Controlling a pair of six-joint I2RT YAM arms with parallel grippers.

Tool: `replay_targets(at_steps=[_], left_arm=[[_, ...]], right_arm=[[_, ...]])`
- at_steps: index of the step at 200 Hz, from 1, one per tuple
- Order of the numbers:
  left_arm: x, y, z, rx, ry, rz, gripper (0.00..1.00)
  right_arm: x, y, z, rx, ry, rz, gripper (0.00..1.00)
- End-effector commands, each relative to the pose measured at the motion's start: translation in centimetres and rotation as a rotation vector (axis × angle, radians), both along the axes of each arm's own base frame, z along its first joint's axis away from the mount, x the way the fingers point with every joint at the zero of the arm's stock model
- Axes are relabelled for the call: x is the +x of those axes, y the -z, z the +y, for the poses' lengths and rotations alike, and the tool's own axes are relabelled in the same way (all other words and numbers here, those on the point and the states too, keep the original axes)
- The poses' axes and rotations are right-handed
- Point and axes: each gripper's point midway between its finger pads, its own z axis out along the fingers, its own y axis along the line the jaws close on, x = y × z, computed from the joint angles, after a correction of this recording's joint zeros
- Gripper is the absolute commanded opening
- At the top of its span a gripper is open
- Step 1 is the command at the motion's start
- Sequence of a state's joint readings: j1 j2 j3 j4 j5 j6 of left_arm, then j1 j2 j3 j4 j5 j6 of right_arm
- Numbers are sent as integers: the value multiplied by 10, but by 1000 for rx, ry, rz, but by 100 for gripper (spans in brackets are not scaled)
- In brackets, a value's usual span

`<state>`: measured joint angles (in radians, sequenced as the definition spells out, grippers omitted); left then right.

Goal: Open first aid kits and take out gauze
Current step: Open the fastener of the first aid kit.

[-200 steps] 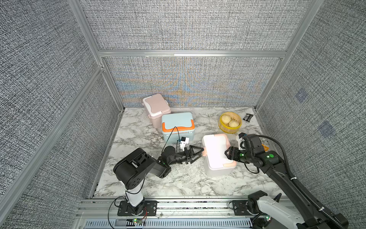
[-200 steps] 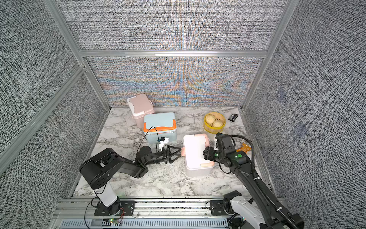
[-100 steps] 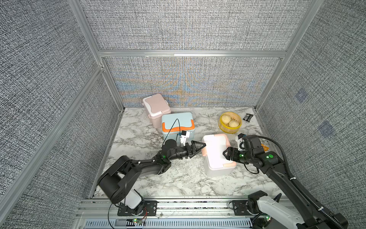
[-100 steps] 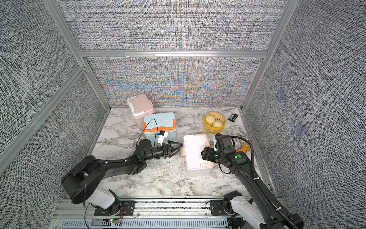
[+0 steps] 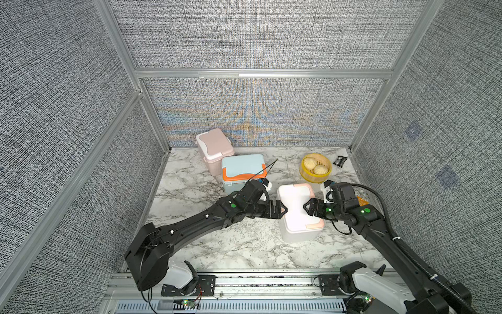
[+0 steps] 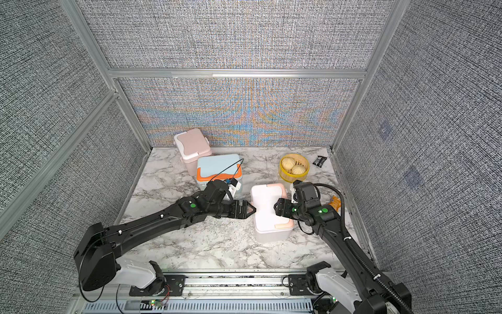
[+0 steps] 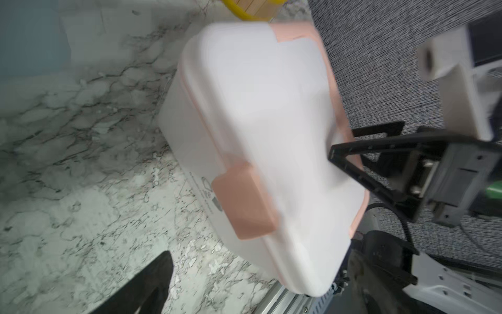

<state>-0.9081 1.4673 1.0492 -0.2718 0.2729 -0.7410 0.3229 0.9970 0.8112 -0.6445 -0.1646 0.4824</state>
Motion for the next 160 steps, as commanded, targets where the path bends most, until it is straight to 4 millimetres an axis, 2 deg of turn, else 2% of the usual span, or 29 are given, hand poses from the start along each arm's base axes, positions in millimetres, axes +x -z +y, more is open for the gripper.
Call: replay_targets(at_steps=[1,27,54,127,142,160], left_arm=[[1,23,9,122,13,5,100],[5,30,6,142,18,9,99],[7,32,11,160,-3,2,98],[7,43,47,250,-110,21,95],[8,44,47,241,-115,27,95],[5,30,35,165,-78,16,94]], right_arm=[[-17,14,-1,-19,-32,82,81],[-20,16,-1,-15,-39,86,81],[-23,18,-1,-14,-42,89,81],[-26,18,1,1,-52,89,81],[-26,17,2,8,-57,85,81],[-27,18,3,9,-59,88,81]])
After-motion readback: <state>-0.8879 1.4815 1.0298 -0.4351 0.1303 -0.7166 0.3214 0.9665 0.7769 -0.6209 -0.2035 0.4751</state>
